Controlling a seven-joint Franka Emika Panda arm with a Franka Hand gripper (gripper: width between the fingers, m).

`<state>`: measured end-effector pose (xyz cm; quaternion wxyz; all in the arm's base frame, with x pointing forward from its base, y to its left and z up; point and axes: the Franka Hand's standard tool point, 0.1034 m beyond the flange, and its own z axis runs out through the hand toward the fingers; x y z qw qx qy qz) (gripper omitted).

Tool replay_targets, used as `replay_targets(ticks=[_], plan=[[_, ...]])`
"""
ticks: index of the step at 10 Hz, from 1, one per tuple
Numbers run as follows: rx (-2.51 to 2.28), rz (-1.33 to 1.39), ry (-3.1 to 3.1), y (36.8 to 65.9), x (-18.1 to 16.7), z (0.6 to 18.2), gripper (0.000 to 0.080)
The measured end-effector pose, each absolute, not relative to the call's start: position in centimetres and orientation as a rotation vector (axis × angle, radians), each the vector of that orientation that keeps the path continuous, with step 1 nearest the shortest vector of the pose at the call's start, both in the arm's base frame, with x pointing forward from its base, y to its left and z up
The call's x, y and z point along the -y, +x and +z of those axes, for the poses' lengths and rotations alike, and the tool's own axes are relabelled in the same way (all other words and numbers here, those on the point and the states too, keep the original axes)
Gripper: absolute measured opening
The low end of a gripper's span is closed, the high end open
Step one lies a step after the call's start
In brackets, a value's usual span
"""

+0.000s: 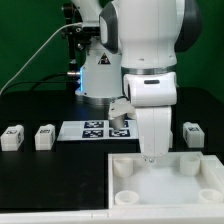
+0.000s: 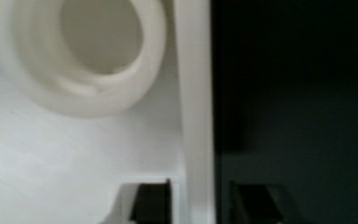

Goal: Assemble one leg

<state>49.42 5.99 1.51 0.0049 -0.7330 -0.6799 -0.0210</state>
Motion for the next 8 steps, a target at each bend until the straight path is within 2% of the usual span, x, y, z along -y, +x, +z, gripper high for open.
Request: replay_targets(ticks=[2,3,4,5,6,8], plan=[[2.128,-0.066,-2.296,49.42,-5.95,1.5,0.0434],[2.128,-0.066,-2.297,49.42,-5.93,1.5,0.0434],[2.127,-0.066,-2.297,49.42,-5.91,1.5,0.0593],[2.127,-0.066,-2.298,49.42,-5.9,1.5,0.0593],[2.127,-0.066,-2.298,49.42,-5.89,1.49,0.0638],[2.126,-0.066,-2.298,49.42,-5.88,1.49,0.0646]])
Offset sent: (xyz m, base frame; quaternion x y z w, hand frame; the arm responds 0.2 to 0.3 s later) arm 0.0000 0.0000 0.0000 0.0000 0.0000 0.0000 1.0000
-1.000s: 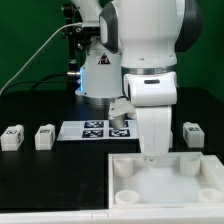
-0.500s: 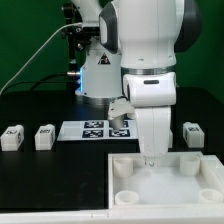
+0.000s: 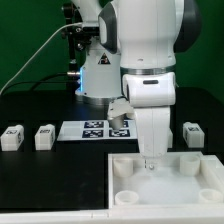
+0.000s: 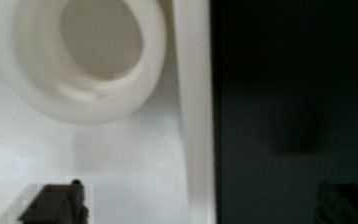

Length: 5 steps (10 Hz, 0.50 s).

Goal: Assemble one leg

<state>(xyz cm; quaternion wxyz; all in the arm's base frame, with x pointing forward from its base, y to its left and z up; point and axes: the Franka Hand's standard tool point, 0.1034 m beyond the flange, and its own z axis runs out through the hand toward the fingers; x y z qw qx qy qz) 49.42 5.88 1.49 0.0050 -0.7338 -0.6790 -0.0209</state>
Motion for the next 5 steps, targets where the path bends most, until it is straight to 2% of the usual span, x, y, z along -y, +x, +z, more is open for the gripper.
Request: replay_targets(ticks=[5], plan=[[2.11,-0.067,-2.314,49.44,-5.88,1.57,0.0649]])
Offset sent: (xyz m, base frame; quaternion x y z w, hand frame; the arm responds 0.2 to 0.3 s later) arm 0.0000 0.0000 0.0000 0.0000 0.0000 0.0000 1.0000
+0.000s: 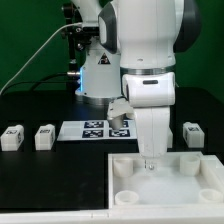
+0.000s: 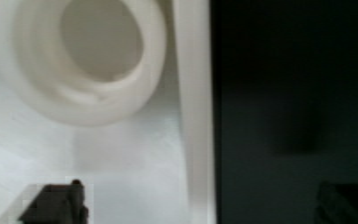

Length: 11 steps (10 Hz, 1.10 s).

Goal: Assemble one leg

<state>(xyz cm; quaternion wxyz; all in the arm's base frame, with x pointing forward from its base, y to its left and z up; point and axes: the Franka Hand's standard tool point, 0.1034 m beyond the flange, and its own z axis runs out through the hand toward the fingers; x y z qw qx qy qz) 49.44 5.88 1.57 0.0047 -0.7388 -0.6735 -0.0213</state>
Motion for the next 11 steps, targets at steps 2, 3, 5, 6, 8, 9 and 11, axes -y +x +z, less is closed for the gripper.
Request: replay_targets(ticks=[2,3,5,6,8,9,11], plan=[[1.939,-0.081,-2.465,49.1,-6.8,2.7,0.0649],[1.85,-0.094,-2.534,48.6,-8.3,3.4,0.0649],[1.548,-0.118,-2.721,48.1,-11.3,4.4,0.0649],[1.31,-0.124,-2.828,48.0,-12.4,4.7,0.0649],[0.996,-0.122,-2.927,47.9,-13.3,4.6,0.0649],[0.866,-0.118,-2.96,47.9,-13.3,4.6,0.0649],[0.586,-0.108,-3.013,47.8,-13.4,4.6,0.0649]])
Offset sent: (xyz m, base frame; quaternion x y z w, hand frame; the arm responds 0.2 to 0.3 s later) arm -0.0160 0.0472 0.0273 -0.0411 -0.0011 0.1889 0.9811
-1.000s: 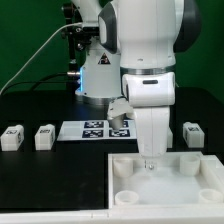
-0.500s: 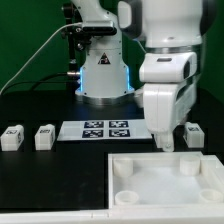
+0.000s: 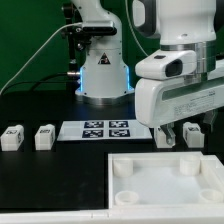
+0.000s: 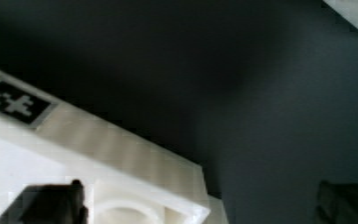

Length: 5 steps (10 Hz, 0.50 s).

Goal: Assemble one leg

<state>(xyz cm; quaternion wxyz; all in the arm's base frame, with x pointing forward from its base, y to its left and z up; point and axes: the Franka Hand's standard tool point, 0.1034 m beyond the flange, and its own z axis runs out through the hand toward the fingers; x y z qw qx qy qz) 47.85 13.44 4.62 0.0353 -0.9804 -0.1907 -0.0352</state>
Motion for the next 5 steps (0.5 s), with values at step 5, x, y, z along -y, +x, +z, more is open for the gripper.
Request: replay_targets(ticks=[5], plan=[[0.132,-0.041,-3.043,45.1,-17.5,3.8,0.0649]])
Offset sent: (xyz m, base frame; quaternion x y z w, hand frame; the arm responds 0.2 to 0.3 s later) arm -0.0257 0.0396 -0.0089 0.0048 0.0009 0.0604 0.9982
